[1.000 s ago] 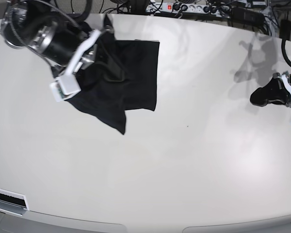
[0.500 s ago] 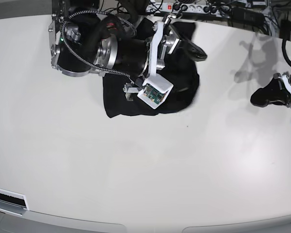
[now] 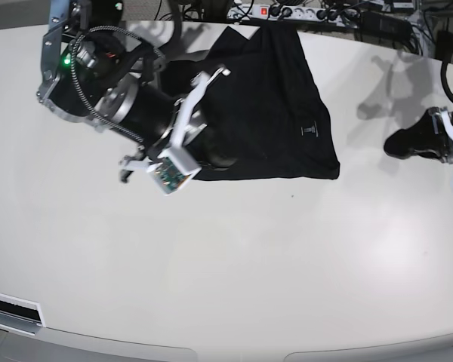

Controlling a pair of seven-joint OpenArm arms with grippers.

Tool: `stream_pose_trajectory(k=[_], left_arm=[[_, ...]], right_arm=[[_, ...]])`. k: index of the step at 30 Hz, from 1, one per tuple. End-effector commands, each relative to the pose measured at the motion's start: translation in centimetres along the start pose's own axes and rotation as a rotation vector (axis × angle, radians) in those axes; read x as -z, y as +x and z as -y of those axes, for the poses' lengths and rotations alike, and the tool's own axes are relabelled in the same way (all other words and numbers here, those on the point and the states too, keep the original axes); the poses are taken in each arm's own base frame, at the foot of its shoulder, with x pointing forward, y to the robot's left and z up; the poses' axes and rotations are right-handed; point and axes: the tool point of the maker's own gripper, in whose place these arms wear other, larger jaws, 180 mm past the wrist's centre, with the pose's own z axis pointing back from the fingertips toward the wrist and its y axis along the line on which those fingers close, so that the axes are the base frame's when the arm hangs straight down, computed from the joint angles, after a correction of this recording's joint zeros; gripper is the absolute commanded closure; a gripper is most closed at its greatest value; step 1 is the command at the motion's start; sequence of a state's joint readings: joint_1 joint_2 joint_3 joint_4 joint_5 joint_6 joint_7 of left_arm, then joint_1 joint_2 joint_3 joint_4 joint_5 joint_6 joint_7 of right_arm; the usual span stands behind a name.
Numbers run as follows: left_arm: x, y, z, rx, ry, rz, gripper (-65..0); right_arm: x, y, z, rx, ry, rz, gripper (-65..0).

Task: Layout the t-shirt on the table in an organized manner, then fold the t-shirt properly
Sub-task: 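Grasp opposite edges of the folded bundle with both grippers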

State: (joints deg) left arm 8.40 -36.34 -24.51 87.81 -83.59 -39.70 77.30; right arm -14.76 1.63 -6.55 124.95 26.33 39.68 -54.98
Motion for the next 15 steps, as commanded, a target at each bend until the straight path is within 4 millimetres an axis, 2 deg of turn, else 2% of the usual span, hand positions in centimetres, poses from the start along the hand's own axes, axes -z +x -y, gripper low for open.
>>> stream_pose_trajectory(k=[1, 4, 7, 12, 15], left_arm=[[0.0, 1.1, 0.8, 0.043, -0.025, 0.012, 0.0], [1.9, 0.0, 2.8, 0.070, -0.094, -0.051, 0.0], [3.2, -0.2, 5.1, 0.122, -0.154, -0.077, 0.0], [5.2, 0.2, 9.8, 0.215, -0.266, -0.063, 0.0], [6.5, -0.3, 12.0, 0.223, -0.336, -0.065, 0.0]], right_arm=[[0.1, 0.9, 0.0, -0.006, 0.014, 0.049, 0.0], [1.0, -1.2, 0.9, 0.013, 0.021, -0.009, 0.0], [2.2, -2.6, 2.3, 0.028, 0.018, -0.056, 0.0], [3.6, -2.6, 4.3, 0.032, 0.005, -0.076, 0.0], [4.6, -2.4, 5.6, 0.032, 0.001, -0.084, 0.0]])
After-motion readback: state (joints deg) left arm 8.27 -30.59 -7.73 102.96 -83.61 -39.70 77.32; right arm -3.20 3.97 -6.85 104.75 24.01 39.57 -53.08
